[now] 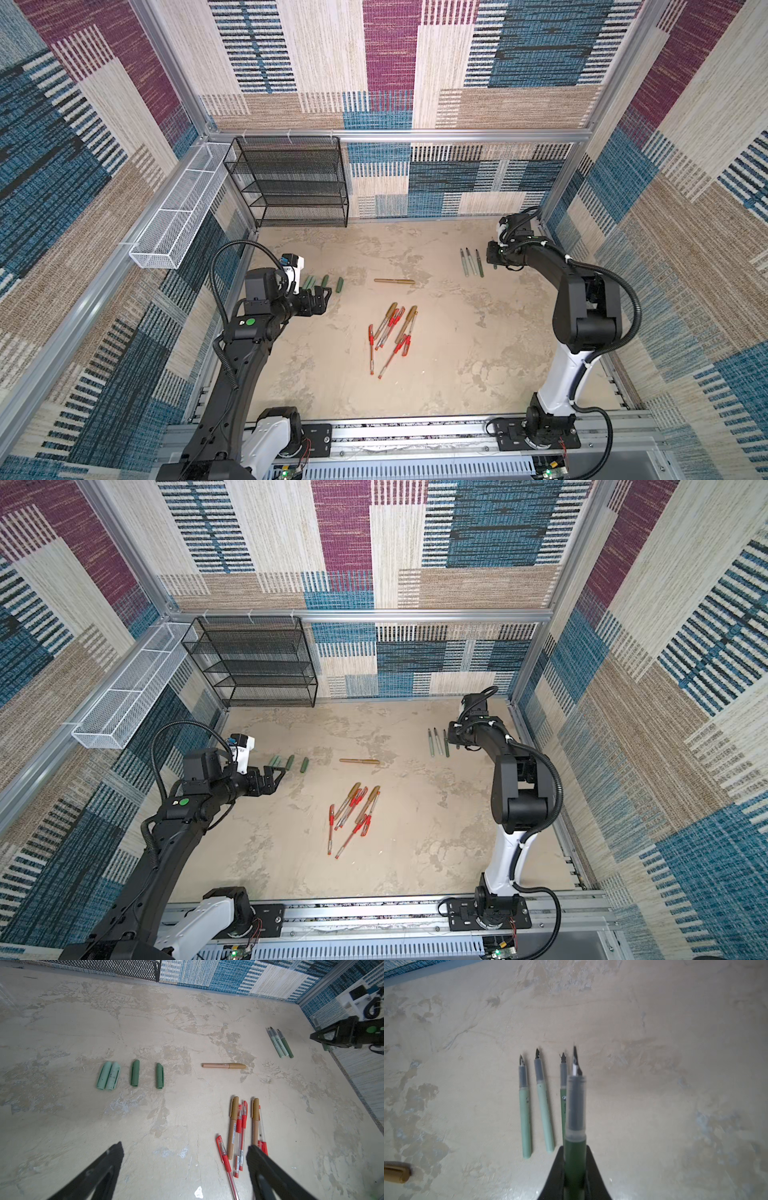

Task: Open the pen caps
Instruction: 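Carry the uncapped pen toward the row of uncapped pens with the right gripper, then lay the pen beside the uncapped pens and open the right gripper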

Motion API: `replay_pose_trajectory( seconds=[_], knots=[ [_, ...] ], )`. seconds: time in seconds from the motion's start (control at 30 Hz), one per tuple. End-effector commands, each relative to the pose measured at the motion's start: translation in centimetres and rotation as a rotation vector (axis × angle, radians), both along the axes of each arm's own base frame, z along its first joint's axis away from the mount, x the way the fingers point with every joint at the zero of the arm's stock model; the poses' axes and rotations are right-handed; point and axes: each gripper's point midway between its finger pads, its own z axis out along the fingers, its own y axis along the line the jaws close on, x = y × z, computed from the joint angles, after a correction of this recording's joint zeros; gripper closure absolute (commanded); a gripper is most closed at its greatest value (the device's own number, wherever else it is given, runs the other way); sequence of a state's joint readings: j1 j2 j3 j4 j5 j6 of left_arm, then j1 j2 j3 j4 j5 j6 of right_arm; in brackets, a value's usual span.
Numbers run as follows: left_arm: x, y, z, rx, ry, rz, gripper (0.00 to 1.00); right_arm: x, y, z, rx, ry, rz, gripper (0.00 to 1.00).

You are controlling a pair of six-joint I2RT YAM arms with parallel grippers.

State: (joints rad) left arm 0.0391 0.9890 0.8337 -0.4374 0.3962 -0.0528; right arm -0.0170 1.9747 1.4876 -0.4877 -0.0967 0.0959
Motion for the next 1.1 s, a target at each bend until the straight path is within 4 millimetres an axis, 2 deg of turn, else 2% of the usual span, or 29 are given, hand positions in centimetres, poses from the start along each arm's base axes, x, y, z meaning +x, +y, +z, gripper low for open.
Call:
replay_pose_trajectory(
  seconds=[0.0,0.2,0.47,0.67,0.93,1.07],
  knots=[
    [0.4,0.1,0.6,0.002,-0.030,0.000,0.04,0.8,-0.4,-1.5,-0.008,0.032,0.013,0.99],
    [0.4,0.1,0.5,-0.004,-0.029,-0.003,0.04,1.2,-0.4,-4.5,0.012,0.095,0.023,0.96],
    [0.5,0.3,0.3,-0.021,-0.025,0.007,0.04,0.9,0.3,-6.4,0.049,0.137,0.038,0.89],
    [0.5,0.5,0.5,-0.017,-0.031,0.013,0.04,0.4,-0.7,-7.4,-0.001,0.171,0.018,0.84],
    [0.5,0.7,0.3,-0.025,-0.025,0.022,0.04,0.5,-0.5,-6.7,0.009,0.159,0.017,0.76],
    [0.5,0.8,0.9,-0.026,-0.039,0.029,0.04,0.9,-0.3,-5.0,0.018,0.119,0.022,0.74]
  ],
)
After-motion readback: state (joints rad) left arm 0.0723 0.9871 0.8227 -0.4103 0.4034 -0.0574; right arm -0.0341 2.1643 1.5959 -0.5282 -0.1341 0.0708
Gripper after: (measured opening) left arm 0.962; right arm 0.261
